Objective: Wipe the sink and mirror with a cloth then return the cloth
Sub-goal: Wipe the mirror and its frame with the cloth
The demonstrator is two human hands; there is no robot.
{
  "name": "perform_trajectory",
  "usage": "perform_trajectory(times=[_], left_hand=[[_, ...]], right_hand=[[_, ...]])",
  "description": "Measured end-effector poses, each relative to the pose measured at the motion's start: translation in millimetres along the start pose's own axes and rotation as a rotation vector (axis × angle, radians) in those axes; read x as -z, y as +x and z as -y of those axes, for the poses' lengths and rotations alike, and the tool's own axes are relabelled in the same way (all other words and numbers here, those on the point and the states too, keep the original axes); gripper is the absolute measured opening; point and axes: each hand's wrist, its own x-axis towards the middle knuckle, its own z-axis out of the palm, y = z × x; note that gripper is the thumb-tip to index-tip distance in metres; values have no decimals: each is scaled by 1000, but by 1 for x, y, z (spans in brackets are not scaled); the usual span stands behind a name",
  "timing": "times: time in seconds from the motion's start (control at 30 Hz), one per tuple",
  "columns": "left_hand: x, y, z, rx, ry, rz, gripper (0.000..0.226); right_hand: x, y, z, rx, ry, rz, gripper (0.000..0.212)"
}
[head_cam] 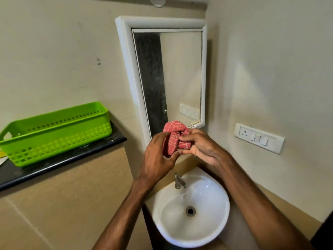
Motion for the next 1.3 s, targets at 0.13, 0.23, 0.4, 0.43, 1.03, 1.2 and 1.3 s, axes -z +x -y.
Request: perform_trajectory(times=[0.13,0.23,0.4,0.43,1.03,1.2,1.3], left_hand=[[1,18,-3,49,-87,48,45],[0,27,-6,85,-84,63,26],[-1,35,3,272,-108,-29,20],[-3,36,6,325,-151,-51,23],[-35,29,20,924,-959,83,25],[-37,30,9,895,-764,-7,15],[-37,36,-2,838,-740,-28,11]], right_hand=[[21,10,17,1,-190,-24,27],[39,15,33,67,-508,-87,23],[69,25,50,312,-1195,-223,27],[75,28,51,313,-1214,-233,31],[114,73,19,82,-586,-270,35],[79,62,-4,203,-705,-343,23],[47,52,-8,297,-732,-265,19]])
